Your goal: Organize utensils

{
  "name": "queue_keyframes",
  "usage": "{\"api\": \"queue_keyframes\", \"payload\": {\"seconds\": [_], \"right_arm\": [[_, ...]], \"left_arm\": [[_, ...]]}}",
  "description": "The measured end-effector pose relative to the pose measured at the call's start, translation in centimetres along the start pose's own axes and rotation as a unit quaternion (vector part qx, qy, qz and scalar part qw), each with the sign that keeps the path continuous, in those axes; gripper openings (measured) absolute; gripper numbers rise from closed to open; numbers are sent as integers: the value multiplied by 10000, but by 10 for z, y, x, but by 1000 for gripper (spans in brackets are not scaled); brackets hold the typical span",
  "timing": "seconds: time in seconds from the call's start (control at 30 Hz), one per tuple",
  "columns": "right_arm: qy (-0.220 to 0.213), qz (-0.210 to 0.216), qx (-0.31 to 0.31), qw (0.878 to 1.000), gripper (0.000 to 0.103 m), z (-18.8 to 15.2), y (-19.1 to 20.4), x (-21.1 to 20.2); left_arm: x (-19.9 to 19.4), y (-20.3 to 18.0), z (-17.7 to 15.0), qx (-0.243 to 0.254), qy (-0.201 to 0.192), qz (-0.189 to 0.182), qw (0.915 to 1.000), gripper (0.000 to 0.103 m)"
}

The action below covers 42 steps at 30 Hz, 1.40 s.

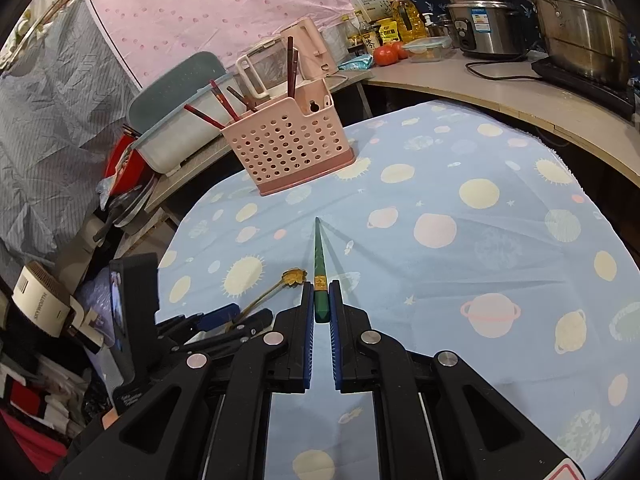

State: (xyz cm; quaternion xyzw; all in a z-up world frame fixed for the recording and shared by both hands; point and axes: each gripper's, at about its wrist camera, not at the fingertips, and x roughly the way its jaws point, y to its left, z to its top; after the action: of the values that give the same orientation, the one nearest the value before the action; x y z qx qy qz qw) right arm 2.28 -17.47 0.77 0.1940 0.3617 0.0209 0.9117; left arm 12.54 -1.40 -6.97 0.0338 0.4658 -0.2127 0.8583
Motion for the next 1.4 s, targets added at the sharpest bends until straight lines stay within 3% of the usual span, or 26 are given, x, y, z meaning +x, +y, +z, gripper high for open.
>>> {"api": "queue_keyframes", "payload": {"seconds": [0.27,0.33,0.4,0.63,0.77,0.83,1.1,1.4], "right_arm": [[71,28,37,10000,8,-4,-3,3],[64,30,44,10000,8,-5,-3,2],[50,34,48,10000,8,-4,-3,1],[-42,70,52,10000,8,-2,-5,-7],[-159,125,14,9998,8,1,-2,-16],[-233,157,-21,9996,8,4,1,-21],[-583,291,-153,9978,8,29,14,-37],[-545,295,-76,9980,8,29,9,-37]], "left_arm": [[-6,-15,-10,-191,-47,33,9998,29],[-4,-14,-8,-320,-6,6,9995,11],[-5,-15,-9,-355,0,-3,9994,8],[-21,-21,-14,-482,-32,-86,9988,8],[-45,-23,-11,-574,-211,-148,9980,8],[-60,-22,-6,-624,-339,-141,9974,1],[-99,-18,20,-663,-803,-133,9945,0],[-102,-1,11,-865,-709,-91,9937,0]]}}
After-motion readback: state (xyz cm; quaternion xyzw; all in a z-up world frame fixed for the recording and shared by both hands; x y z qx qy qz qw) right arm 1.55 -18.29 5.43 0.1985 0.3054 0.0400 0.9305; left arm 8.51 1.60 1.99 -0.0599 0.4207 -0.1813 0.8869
